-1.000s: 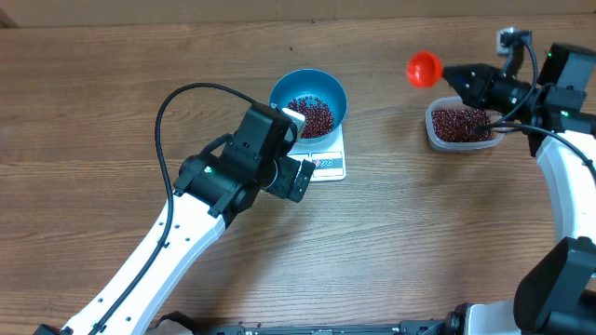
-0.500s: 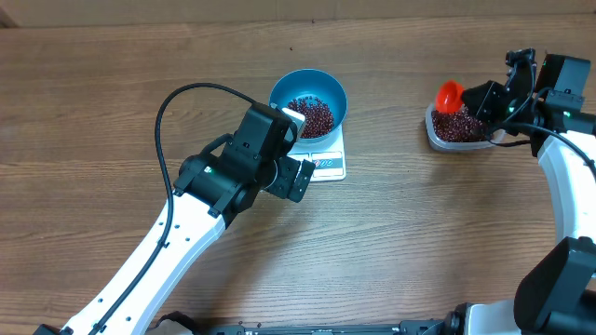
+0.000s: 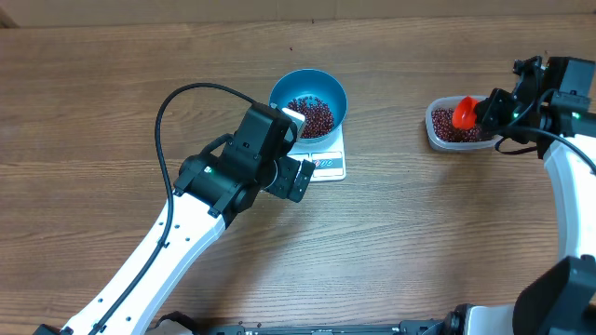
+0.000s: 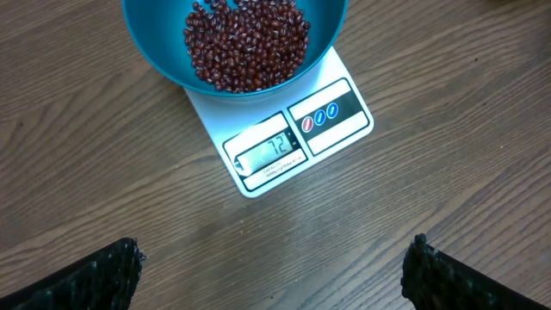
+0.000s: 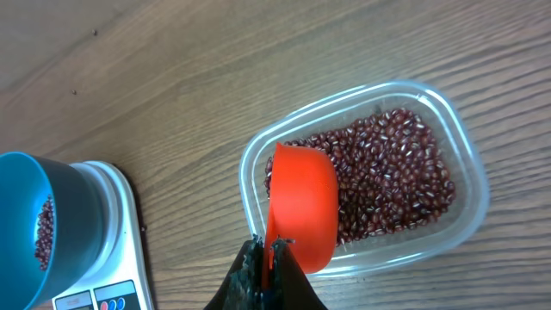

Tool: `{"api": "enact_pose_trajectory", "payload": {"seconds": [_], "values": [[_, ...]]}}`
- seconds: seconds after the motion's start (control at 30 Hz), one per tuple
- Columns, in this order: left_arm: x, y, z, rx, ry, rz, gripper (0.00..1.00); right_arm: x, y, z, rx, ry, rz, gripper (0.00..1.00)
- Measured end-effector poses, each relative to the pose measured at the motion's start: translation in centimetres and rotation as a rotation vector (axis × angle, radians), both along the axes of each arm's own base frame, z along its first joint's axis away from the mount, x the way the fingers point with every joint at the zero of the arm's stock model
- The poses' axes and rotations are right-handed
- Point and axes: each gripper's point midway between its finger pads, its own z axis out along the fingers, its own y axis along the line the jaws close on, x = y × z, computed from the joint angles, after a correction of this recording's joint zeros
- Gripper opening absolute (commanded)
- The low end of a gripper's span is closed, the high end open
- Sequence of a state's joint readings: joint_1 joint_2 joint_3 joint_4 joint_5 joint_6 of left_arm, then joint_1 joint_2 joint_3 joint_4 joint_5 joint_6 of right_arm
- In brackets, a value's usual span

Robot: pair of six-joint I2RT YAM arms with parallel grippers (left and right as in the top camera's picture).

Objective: Scoop item into bowl and weigh 150g on scale

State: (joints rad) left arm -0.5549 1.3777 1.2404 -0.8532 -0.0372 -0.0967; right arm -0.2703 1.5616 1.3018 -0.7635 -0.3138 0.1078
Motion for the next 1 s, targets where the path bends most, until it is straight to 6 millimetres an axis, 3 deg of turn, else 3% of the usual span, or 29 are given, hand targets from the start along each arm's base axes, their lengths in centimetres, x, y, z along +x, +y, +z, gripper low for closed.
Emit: {"api": "enact_pose_trajectory", "payload": {"seconds": [0.23, 1.0], "values": [[0.0, 0.0, 0.0, 0.000, 0.000, -0.001, 1.00, -0.1, -0.1, 1.6, -0.016, -0.040, -0.004, 0.04], [0.0, 0.0, 0.0, 0.000, 0.000, -0.001, 1.00, -0.8, 0.2, 1.2, -0.005, -0.006, -0.001, 0.04]]}}
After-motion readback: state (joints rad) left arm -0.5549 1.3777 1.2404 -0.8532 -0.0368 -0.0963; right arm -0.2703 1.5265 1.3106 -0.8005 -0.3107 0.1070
